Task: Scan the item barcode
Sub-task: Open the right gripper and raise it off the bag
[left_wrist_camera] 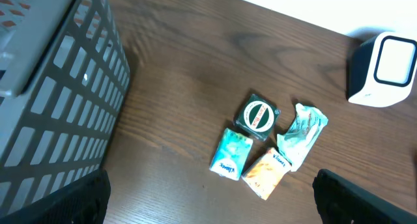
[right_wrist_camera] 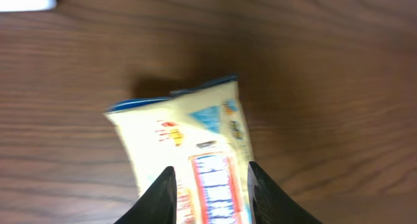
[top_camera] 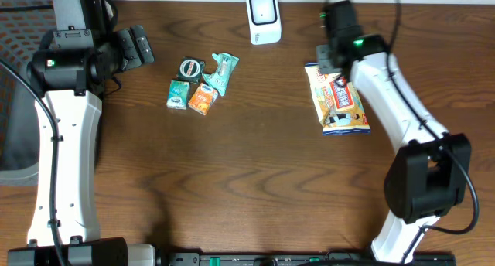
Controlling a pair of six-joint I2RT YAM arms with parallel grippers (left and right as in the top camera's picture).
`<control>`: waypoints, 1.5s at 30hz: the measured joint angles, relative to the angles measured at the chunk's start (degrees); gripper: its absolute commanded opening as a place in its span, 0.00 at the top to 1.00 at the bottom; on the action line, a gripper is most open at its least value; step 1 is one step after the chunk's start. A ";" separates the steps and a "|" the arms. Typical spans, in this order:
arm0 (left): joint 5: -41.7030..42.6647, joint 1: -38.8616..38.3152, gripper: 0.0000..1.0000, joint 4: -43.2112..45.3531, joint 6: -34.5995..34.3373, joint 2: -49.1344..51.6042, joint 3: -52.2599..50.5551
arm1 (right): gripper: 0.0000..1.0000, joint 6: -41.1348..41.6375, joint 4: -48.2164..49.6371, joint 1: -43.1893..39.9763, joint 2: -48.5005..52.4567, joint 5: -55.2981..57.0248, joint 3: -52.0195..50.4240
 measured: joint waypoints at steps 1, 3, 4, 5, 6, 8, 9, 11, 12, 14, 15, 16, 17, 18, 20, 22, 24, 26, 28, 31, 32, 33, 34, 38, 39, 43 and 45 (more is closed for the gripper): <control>0.00 0.00 0.02 -0.04 0.00 0.00 0.00 | 0.74 0.02 0.50 -1.68 0.81 -2.67 -0.04; -0.02 0.00 0.02 -0.02 0.00 0.00 0.00 | 0.75 0.11 1.20 -3.85 2.71 -6.43 -0.11; -0.02 0.00 0.02 -0.02 0.00 0.00 0.00 | 0.74 0.11 1.42 -4.94 4.17 -8.96 -0.15; 0.00 0.00 0.02 -0.02 0.00 0.00 0.00 | 0.72 0.13 1.62 -5.46 5.29 -10.45 -0.26; 0.00 0.00 0.02 -0.02 0.02 0.00 0.00 | 0.71 0.13 1.75 -5.95 6.73 -12.00 -0.37; 0.00 0.00 0.02 -0.02 0.00 0.00 0.00 | 0.67 0.15 2.14 -6.49 10.60 -14.86 -0.48; 0.00 0.00 0.02 -0.02 0.00 0.00 0.00 | 0.67 0.15 2.29 -6.49 12.41 -15.72 -0.66; -0.02 0.00 0.02 -0.02 0.02 0.00 0.00 | 0.65 0.15 2.69 -6.47 13.75 -16.17 -0.57; -0.02 0.00 0.02 -0.02 0.00 0.00 0.00 | 0.62 0.15 2.58 -6.47 13.68 -16.33 -0.48; 0.00 0.00 0.02 -0.02 0.00 0.00 0.00 | 0.56 0.11 2.12 -6.49 13.66 -16.94 -0.28; 0.00 0.00 0.02 -0.02 0.00 0.00 0.00 | 0.54 0.09 1.68 -6.49 13.66 -17.09 -0.07; 0.00 0.00 0.02 -0.02 0.00 0.00 0.00 | 0.48 0.13 0.55 -6.49 13.64 -17.16 0.37; 0.00 0.00 0.02 -0.02 0.00 0.00 0.00 | 0.44 0.13 -1.18 -6.43 13.60 -17.03 0.74; 0.00 0.00 0.02 -0.02 0.00 0.00 0.00 | 0.40 0.02 -2.71 -6.43 13.35 -16.79 1.05; 0.00 0.00 0.02 -0.04 0.00 0.00 0.00 | 0.39 0.17 -7.65 -6.43 12.46 -15.96 1.53; 0.00 0.00 0.02 0.00 0.00 0.00 0.00 | 0.50 0.15 -13.18 -6.43 10.23 -15.34 1.57; -0.02 0.00 0.02 -0.02 0.00 0.00 0.00 | 0.61 0.22 -16.81 -6.43 7.87 -14.80 1.81; 0.00 0.00 0.02 -0.02 0.00 0.00 0.00 | 0.68 0.20 -22.64 -6.43 5.49 -14.67 2.40; -0.02 0.00 0.02 0.00 0.00 0.00 0.00 | 0.73 0.20 -24.68 -6.43 4.50 -14.64 2.40; 0.00 0.00 0.02 -0.02 0.00 0.00 0.00 | 0.71 0.20 -25.42 -6.43 4.35 -14.64 1.05; 0.00 0.00 0.02 -0.02 0.00 0.00 0.00 | 0.71 0.20 -24.87 -6.40 4.42 -14.64 -0.48; 0.00 0.00 0.03 0.00 0.02 0.00 0.00 | 0.71 0.17 -24.33 -6.34 4.39 -14.64 -1.44; 0.00 0.00 0.02 -0.02 0.00 0.00 0.00 | 0.71 0.20 -22.75 -6.29 4.39 -14.62 -3.43; 0.00 0.00 0.02 -0.04 0.02 0.00 0.00 | 0.67 0.70 -16.46 -6.25 4.50 -14.64 -10.14; -0.02 0.00 0.02 -0.02 0.00 0.00 0.00 | 0.66 0.96 -14.64 -6.25 4.50 -14.64 -11.85; 0.00 0.00 0.02 -0.02 0.00 0.00 0.00 | 0.61 2.56 -12.20 -6.03 3.96 -14.71 -13.53; -0.02 0.00 0.02 -0.02 0.00 0.00 0.00 | 0.56 2.93 -12.48 -6.03 3.96 -14.88 -13.33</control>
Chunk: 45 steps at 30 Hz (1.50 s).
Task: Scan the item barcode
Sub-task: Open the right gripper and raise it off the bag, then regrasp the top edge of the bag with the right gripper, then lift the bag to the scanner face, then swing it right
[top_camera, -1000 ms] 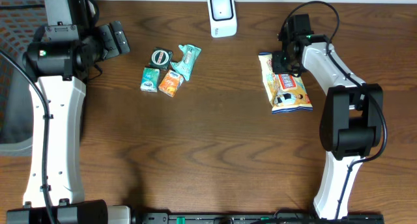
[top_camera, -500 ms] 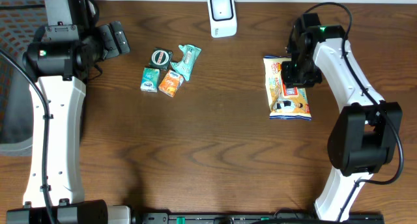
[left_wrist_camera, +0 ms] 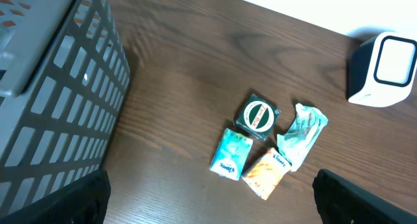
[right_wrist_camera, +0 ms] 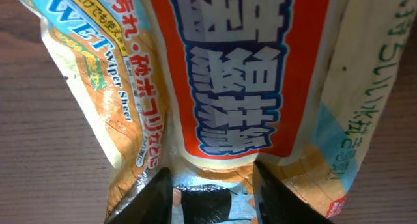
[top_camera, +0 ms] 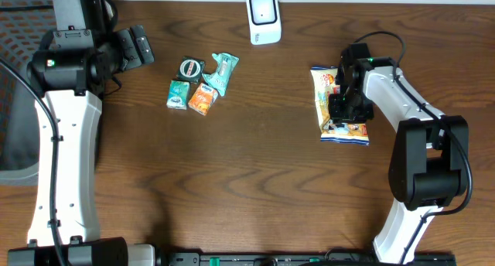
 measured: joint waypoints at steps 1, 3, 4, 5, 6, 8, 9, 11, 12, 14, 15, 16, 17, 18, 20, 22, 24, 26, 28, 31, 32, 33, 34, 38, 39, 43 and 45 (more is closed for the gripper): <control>0.00 0.00 0.02 -0.02 0.00 0.00 0.00 | 0.51 0.15 -0.61 0.00 0.00 0.02 0.59; 0.00 0.00 0.02 0.00 0.00 0.00 0.00 | 0.36 0.46 -2.25 -0.15 0.04 0.20 2.54; 0.02 0.00 0.02 0.00 0.00 0.00 0.00 | 0.31 0.24 -2.78 -0.28 0.04 0.26 3.52; 0.02 0.00 0.02 -0.02 0.00 0.00 0.00 | 0.24 0.33 -3.34 -0.55 0.07 0.35 5.29; 0.02 0.00 0.02 0.00 0.00 0.00 0.00 | 0.21 0.31 -3.34 -0.92 0.07 0.61 7.72; 0.02 0.00 0.02 0.00 0.00 0.00 0.00 | 0.16 -0.13 -2.60 -1.90 0.07 0.94 11.41; 0.00 0.00 0.02 0.00 0.00 0.00 0.00 | 0.14 -0.28 -1.62 -2.71 0.07 1.14 13.16; 0.02 0.00 0.02 0.00 0.00 0.00 0.00 | 0.11 -1.07 0.26 -4.61 0.04 1.07 14.80; 0.02 0.00 0.02 0.00 0.00 0.00 0.00 | 0.07 -1.55 0.87 -5.88 0.04 0.79 15.06; 0.02 0.00 0.02 0.00 0.00 0.00 0.00 | 0.02 -3.10 1.01 -8.33 0.15 -0.72 15.08; 0.00 0.00 0.02 0.00 0.02 0.00 0.00 | 0.01 -4.31 1.07 -9.53 0.33 -1.95 15.08; 0.02 0.00 0.02 0.00 0.00 0.00 0.00 | 0.01 -5.51 1.16 -10.47 0.52 -3.28 15.08; 0.02 0.00 0.02 0.00 0.00 0.00 0.00 | 0.01 -6.99 1.22 -11.80 1.09 -5.46 15.08; 0.00 0.00 0.02 0.00 0.00 0.00 0.00 | 0.01 -8.09 1.29 -12.79 1.70 -7.28 15.08; 0.02 0.00 0.02 0.00 0.00 0.00 0.00 | 0.02 -9.84 1.51 -14.36 3.63 -11.15 15.08; 0.02 0.00 0.02 0.00 0.00 0.00 0.00 | 0.04 -10.86 1.66 -15.15 5.81 -14.29 15.08; 0.02 0.00 0.02 0.00 0.02 0.00 0.00 | 0.09 -11.65 1.73 -15.39 8.20 -17.70 15.08; 0.02 0.00 0.02 0.00 0.00 0.00 0.00 | 0.15 -12.59 1.62 -15.34 10.84 -21.49 15.06; 0.02 0.00 0.02 0.00 0.02 0.00 0.00 | 0.19 -13.22 1.25 -15.30 12.09 -24.39 15.34; 0.02 0.00 0.02 0.00 0.00 0.00 0.00 | 0.32 -13.73 0.70 -15.23 12.85 -26.80 15.61; 0.02 0.00 0.02 0.02 0.00 0.00 0.00 | 0.36 -13.94 0.50 -15.10 13.05 -27.26 15.67; 0.02 0.00 0.02 0.00 0.00 0.00 0.00 | 0.39 -14.05 0.17 -14.95 13.33 -27.71 15.72; 0.02 0.00 0.02 0.00 0.00 0.00 0.00 | 0.46 -14.23 -0.20 -14.78 13.73 -28.28 15.85; 0.02 0.00 0.02 0.00 0.00 0.00 0.00 | 0.99 -14.38 -2.29 -13.60 15.23 -30.36 16.35; 0.02 0.00 0.02 0.00 0.00 0.00 0.00 | 0.99 -14.45 -2.49 -13.31 15.47 -31.15 16.35; 0.02 0.00 0.02 0.00 0.00 0.00 0.00 | 0.99 -11.96 -2.19 -11.72 15.56 -33.09 16.35; 0.02 0.00 0.02 0.00 0.00 0.00 0.00 | 0.99 -10.08 -0.85 -10.47 15.56 -33.86 16.35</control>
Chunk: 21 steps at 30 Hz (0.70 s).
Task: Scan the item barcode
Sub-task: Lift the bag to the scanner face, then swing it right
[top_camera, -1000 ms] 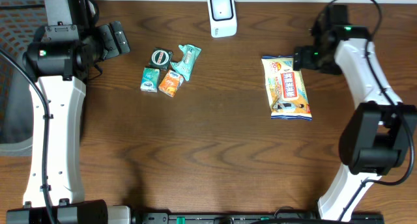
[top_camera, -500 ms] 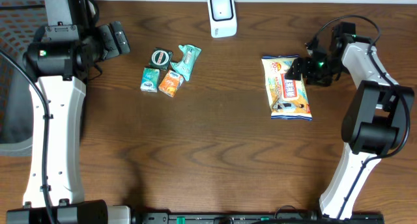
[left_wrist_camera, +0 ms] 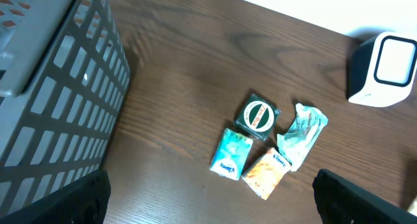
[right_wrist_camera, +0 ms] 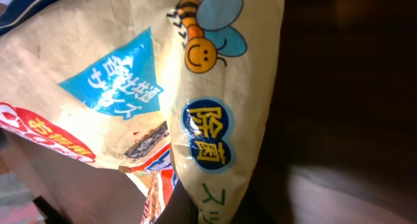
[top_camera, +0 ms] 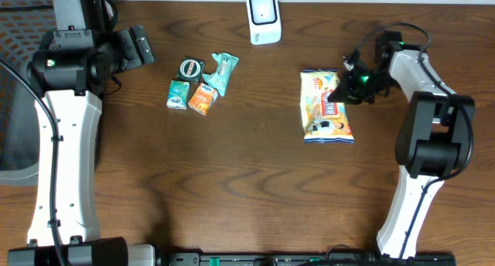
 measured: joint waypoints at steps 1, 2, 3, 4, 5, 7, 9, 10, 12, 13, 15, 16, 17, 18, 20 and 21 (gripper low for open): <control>-0.02 0.00 0.03 0.00 0.00 0.00 0.00 | 0.99 0.57 0.72 0.44 0.02 -0.37 0.00; 0.00 0.00 0.02 0.00 0.00 0.00 0.00 | 0.99 1.22 1.60 0.96 0.02 -0.96 0.00; -0.02 0.00 0.02 0.00 0.00 0.00 0.00 | 0.99 1.81 2.34 1.33 0.02 -1.27 0.02; 0.00 0.00 0.02 0.00 0.00 0.00 0.00 | 0.99 2.64 3.23 1.70 0.02 -1.57 0.17; 0.00 0.00 0.02 0.00 0.00 0.00 0.00 | 0.99 3.43 3.85 1.97 0.02 -1.70 0.44; -0.02 0.00 0.02 0.00 0.00 0.00 0.00 | 0.99 5.62 6.05 2.64 0.02 -1.64 2.10; 0.00 0.00 0.02 0.00 0.00 0.00 0.00 | 0.99 9.46 10.97 3.13 -0.02 -1.53 4.11; -0.02 0.00 0.02 0.00 0.00 0.00 0.00 | 0.99 10.86 13.18 3.30 -0.02 -1.38 5.01; -0.02 0.00 0.02 0.00 0.00 0.00 0.00 | 0.99 14.43 19.54 3.89 -0.04 -1.09 7.10; 0.00 0.00 0.02 0.00 0.00 0.00 0.00 | 0.99 15.96 22.73 4.46 -0.17 -0.90 8.11; 0.00 0.00 0.02 0.00 0.00 0.00 0.00 | 0.99 19.39 29.86 6.08 -0.63 -0.28 8.87; 0.00 0.00 0.02 0.00 0.00 0.00 0.00 | 0.99 22.01 34.64 7.65 -0.87 0.61 9.18; 0.00 0.00 0.02 0.00 0.02 0.00 0.00 | 0.99 23.67 37.51 8.87 -0.90 1.36 9.38; 0.02 0.00 0.02 -0.02 0.00 0.00 0.00 | 0.99 25.94 41.48 10.54 -0.94 2.73 9.42; 0.00 0.00 0.02 0.00 0.00 0.00 0.00 | 0.99 28.68 45.83 12.79 -0.94 4.57 9.44; 0.00 0.00 0.02 -0.02 0.00 0.00 0.00 | 0.99 29.64 47.41 13.51 -0.94 5.01 9.42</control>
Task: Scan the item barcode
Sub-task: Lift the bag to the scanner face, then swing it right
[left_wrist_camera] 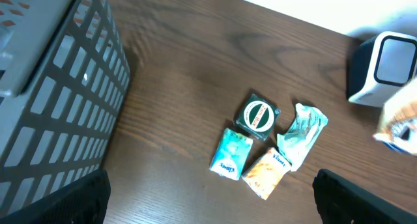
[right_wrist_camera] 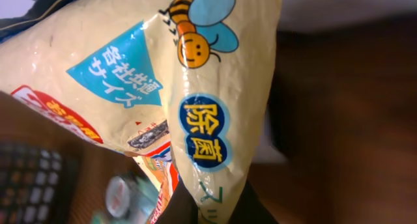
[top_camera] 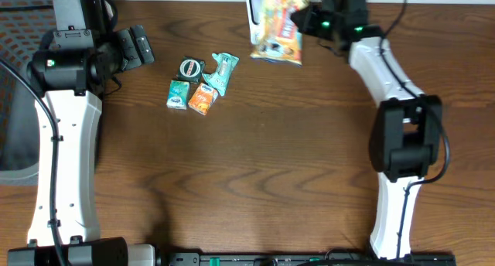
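Note:
My right gripper (top_camera: 313,17) is shut on the edge of a cream wet-wipe packet (top_camera: 280,22) with red and blue print, holding it in the air at the table's far edge. The packet covers most of the white barcode scanner (top_camera: 255,11) from above. The same packet (right_wrist_camera: 163,74) fills the right wrist view, pinched at the bottom between the fingers. The scanner (left_wrist_camera: 383,69) also shows at the right of the left wrist view, with the packet's blurred corner (left_wrist_camera: 399,123) just in front of it. My left gripper (left_wrist_camera: 210,191) stands wide open, high over the table's left.
Small items lie in a cluster left of centre: a round tin (top_camera: 189,68), a teal tissue pack (top_camera: 178,94), an orange pack (top_camera: 202,98) and a crumpled teal wrapper (top_camera: 222,71). A grey mesh basket (left_wrist_camera: 45,100) stands at the far left.
My right gripper has moved with the packet from the table's right-centre to the far edge, in front of the scanner. The packet is now off the table. The left arm has not moved.
At first my right gripper was open over the top edge of the packet lying flat at the right. Then it was low over the packet's lower half. Later it was shut on the packet's edge, shifted left, and now holds it raised at the scanner.

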Controlling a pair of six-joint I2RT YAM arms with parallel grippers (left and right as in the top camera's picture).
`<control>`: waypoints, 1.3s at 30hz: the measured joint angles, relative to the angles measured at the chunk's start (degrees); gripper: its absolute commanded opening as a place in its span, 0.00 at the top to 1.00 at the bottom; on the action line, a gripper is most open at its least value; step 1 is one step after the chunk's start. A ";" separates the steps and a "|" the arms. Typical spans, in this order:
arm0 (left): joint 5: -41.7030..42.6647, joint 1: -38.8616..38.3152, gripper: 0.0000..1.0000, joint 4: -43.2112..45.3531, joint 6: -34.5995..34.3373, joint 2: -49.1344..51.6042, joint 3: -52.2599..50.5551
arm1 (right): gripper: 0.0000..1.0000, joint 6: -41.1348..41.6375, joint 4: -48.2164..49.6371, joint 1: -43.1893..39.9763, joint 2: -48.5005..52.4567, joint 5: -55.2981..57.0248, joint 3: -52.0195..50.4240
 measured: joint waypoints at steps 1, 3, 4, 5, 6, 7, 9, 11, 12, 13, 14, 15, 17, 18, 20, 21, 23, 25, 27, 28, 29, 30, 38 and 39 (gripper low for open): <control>-0.02 0.00 0.02 0.02 0.00 0.00 0.00 | 0.99 1.81 2.56 1.31 0.00 0.79 0.00; -0.02 0.00 0.02 0.02 0.00 0.00 0.00 | 0.99 4.72 6.08 2.86 0.00 1.60 0.00; 0.00 0.00 0.02 0.02 0.00 0.00 0.00 | 0.99 6.08 7.19 3.32 0.00 2.19 0.00; 0.00 0.00 0.02 0.02 0.00 0.00 0.00 | 0.99 7.41 7.91 3.74 0.00 2.71 0.00; 0.00 0.00 0.02 0.02 0.00 0.00 0.00 | 0.99 9.20 8.26 4.07 0.00 3.50 0.00; 0.00 0.00 0.02 0.02 0.00 0.00 0.00 | 0.99 10.80 8.22 4.26 0.02 4.02 0.00; 0.00 0.00 0.02 0.02 0.00 0.00 0.00 | 0.99 13.40 8.13 4.39 0.09 4.90 0.00; 0.00 0.00 0.02 0.02 0.00 0.00 0.00 | 0.99 15.96 8.22 4.39 0.39 5.31 0.00; 0.00 0.00 0.02 0.02 0.00 0.00 0.00 | 0.99 16.96 8.20 4.39 0.61 5.29 0.00; 0.00 0.00 0.02 0.02 0.00 0.00 0.00 | 0.99 18.29 8.07 4.39 0.92 4.98 0.00; 0.00 0.00 0.02 0.02 0.00 0.00 0.00 | 0.99 19.21 7.48 4.39 1.16 4.63 0.00; 0.00 0.00 0.02 0.02 0.00 0.00 0.00 | 0.99 19.89 6.88 4.39 1.36 4.39 0.00; 0.00 0.00 0.02 0.02 0.02 0.00 0.00 | 0.98 21.31 3.41 4.39 1.73 3.93 0.00; -0.02 0.00 0.02 0.02 0.00 0.00 0.00 | 0.99 21.73 2.08 4.39 1.86 3.76 0.00; -0.02 0.00 0.02 0.07 0.02 0.00 0.00 | 0.98 22.45 -2.73 4.42 1.95 4.28 0.00; 0.00 0.00 0.02 0.02 0.00 0.00 0.00 | 0.99 22.80 -5.18 4.39 1.95 5.07 0.00; -0.02 0.00 0.02 0.02 0.00 0.00 0.00 | 0.99 22.80 -6.36 4.39 1.97 5.90 0.00; 0.00 0.00 0.02 0.02 0.00 0.00 0.00 | 0.99 22.67 -6.36 4.39 1.97 6.19 0.00; 0.00 0.00 0.02 0.02 0.00 0.00 0.00 | 0.99 22.62 -6.40 4.39 1.97 6.19 0.00; 0.00 0.00 0.02 0.02 0.00 0.00 0.00 | 0.99 22.60 -6.43 4.39 1.97 6.19 0.00; 0.00 0.00 0.02 0.02 0.00 0.00 0.00 | 0.99 22.45 -6.43 4.39 1.97 6.19 0.00; 0.00 0.00 0.02 0.02 0.00 0.00 0.00 | 0.99 22.29 -6.43 4.39 1.97 6.19 0.00; 0.00 0.00 0.02 0.02 0.00 0.00 0.00 | 0.99 19.74 -8.22 2.16 1.88 5.33 0.00; 0.00 0.00 0.02 0.02 0.00 0.00 0.00 | 0.99 19.06 -9.44 1.29 1.70 5.29 0.00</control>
